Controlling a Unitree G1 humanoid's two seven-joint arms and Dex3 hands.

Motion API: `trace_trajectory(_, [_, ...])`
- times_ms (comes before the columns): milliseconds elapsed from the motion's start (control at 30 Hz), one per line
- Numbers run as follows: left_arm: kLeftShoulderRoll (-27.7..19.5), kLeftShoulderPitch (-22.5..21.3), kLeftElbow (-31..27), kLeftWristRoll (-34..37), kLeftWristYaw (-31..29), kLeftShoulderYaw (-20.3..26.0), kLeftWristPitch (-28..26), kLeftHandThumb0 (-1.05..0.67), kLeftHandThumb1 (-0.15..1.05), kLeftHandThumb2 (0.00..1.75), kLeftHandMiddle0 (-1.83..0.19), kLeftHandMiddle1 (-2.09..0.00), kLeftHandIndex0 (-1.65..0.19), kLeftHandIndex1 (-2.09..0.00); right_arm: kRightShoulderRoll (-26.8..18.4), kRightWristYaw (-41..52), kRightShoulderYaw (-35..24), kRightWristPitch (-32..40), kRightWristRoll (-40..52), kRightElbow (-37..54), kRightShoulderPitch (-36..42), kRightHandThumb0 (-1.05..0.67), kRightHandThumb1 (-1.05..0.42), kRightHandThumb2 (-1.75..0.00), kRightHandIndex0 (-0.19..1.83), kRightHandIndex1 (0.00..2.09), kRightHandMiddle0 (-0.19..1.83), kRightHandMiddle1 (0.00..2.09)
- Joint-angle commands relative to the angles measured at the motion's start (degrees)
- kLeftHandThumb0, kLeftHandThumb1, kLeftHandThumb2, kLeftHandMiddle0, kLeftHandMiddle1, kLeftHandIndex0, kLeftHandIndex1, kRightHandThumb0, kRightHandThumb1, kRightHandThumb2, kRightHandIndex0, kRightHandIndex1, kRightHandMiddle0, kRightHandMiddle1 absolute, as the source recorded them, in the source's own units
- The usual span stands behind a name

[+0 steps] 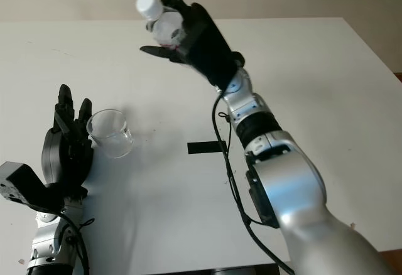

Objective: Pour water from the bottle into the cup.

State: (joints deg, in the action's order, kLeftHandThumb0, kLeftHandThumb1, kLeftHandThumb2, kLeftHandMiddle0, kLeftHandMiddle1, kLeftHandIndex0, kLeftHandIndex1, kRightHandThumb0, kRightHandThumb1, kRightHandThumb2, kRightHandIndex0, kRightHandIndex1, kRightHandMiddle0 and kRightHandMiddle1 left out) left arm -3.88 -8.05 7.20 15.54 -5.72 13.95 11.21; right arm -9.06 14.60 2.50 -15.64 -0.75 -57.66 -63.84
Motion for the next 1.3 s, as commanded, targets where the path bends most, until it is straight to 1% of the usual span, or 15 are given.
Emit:
trace_trajectory(0, [0.6, 1.1, 0.3, 0.0, 0.0, 0.0, 0.0, -0.9, 1.05, 0.83, 0.19, -0.32, 0.13, 0.0, -1.0, 4.5, -2.6, 5.5, 4.1, 6.6, 3.3, -0.21, -1.05, -0.25, 1.03, 2.09, 0.89, 2.09])
trace_trajectory(67, [0.5, 1.0, 0.3, 0.2, -0.2, 0.0, 0.1, -0.9, 1.05, 0.82, 0.19, -0.33, 0.13, 0.0, -1.5, 6.6, -3.5, 11.5, 6.3, 13.0, 6.4, -0.21, -1.05, -0.25, 1.03, 2.09, 0.87, 2.09])
trace_trajectory(100, [0.5, 1.0, 0.2, 0.3, -0.2, 0.0, 0.0, -0.9, 1.05, 0.82, 0.19, -0.34, 0.12, 0.0, -1.7, 7.2, -3.8, 14.2, 7.1, 16.3, 8.0, -0.2, -1.04, -0.25, 1.18, 2.09, 0.96, 2.09])
trace_trajectory(133, [0.5, 0.9, 0.4, 0.4, -0.3, 0.0, 0.0, -0.9, 1.05, 0.82, 0.19, -0.34, 0.12, 0.0, -2.2, 8.1, -4.1, 17.2, 8.0, 20.0, 10.1, -0.19, -1.04, -0.26, 1.16, 2.09, 0.93, 2.09])
trace_trajectory(233, [0.3, 0.9, 0.0, 0.3, 0.0, 0.1, -0.8, -0.9, 1.05, 0.81, 0.19, -0.34, 0.12, 0.0, -3.4, 9.6, -4.8, 24.4, 9.9, 28.7, 14.8, -0.19, -1.05, -0.3, 1.11, 2.09, 0.64, 2.09])
trace_trajectory(367, [0.0, 1.1, -0.6, 0.2, -0.1, 0.2, -1.6, -0.9, 1.05, 0.82, 0.19, -0.33, 0.12, 0.0, -4.5, 9.9, -5.6, 30.7, 11.6, 37.7, 19.6, -0.2, -1.05, -0.32, 1.1, 2.09, 0.47, 2.09])
trace_trajectory(500, [-0.2, 0.9, -0.7, 0.2, -0.3, 0.5, -1.5, -0.9, 1.05, 0.83, 0.19, -0.37, 0.11, 0.0, -5.1, 9.1, -6.3, 36.0, 13.0, 45.7, 24.5, -0.22, -1.05, -0.32, 1.1, 2.09, 0.42, 2.09])
trace_trajectory(600, [-0.3, 0.8, -0.8, 0.4, -0.1, 0.7, -1.9, -0.89, 1.05, 0.83, 0.19, -0.38, 0.11, 0.0, -4.9, 7.9, -6.4, 38.9, 13.4, 50.0, 27.0, -0.22, -1.05, -0.32, 1.11, 2.09, 0.4, 2.09])
trace_trajectory(667, [-0.2, 0.8, -1.2, 0.6, 0.1, 0.8, -2.4, -0.89, 1.05, 0.82, 0.19, -0.41, 0.1, 0.0, -5.0, 7.2, -6.1, 40.2, 13.1, 51.7, 27.9, -0.22, -1.05, -0.32, 1.11, 2.09, 0.38, 2.09])
trace_trajectory(767, [-0.4, 1.1, -2.0, 0.4, 0.0, 0.9, -2.7, -0.88, 1.05, 0.83, 0.19, -0.42, 0.1, 0.0, -4.8, 6.0, -5.8, 42.3, 12.8, 53.6, 29.3, -0.21, -1.05, -0.33, 1.04, 2.09, 0.2, 2.09])
trace_trajectory(833, [-0.7, 1.3, -1.9, 0.2, -0.4, 0.8, -2.4, -0.89, 1.05, 0.83, 0.19, -0.4, 0.1, 0.0, -4.3, 5.4, -6.0, 43.3, 13.2, 54.3, 30.3, -0.21, -1.05, -0.34, 1.01, 2.09, 0.15, 2.09])
trace_trajectory(1100, [-0.8, 2.2, -2.0, 0.2, -1.5, 0.9, 0.0, -0.88, 1.05, 0.79, 0.19, -0.29, 0.15, 0.0, -2.6, 4.4, -5.6, 44.1, 14.1, 54.1, 33.2, -0.24, -1.05, -0.34, 1.03, 2.09, 0.15, 2.09])
trace_trajectory(1267, [-1.0, 2.4, -2.0, -0.2, -1.6, 0.8, 0.7, -0.88, 1.05, 0.78, 0.19, -0.3, 0.14, 0.0, -2.1, 3.2, -5.1, 46.7, 13.9, 53.7, 32.9, -0.25, -1.05, -0.34, 1.06, 2.09, 0.13, 2.09])
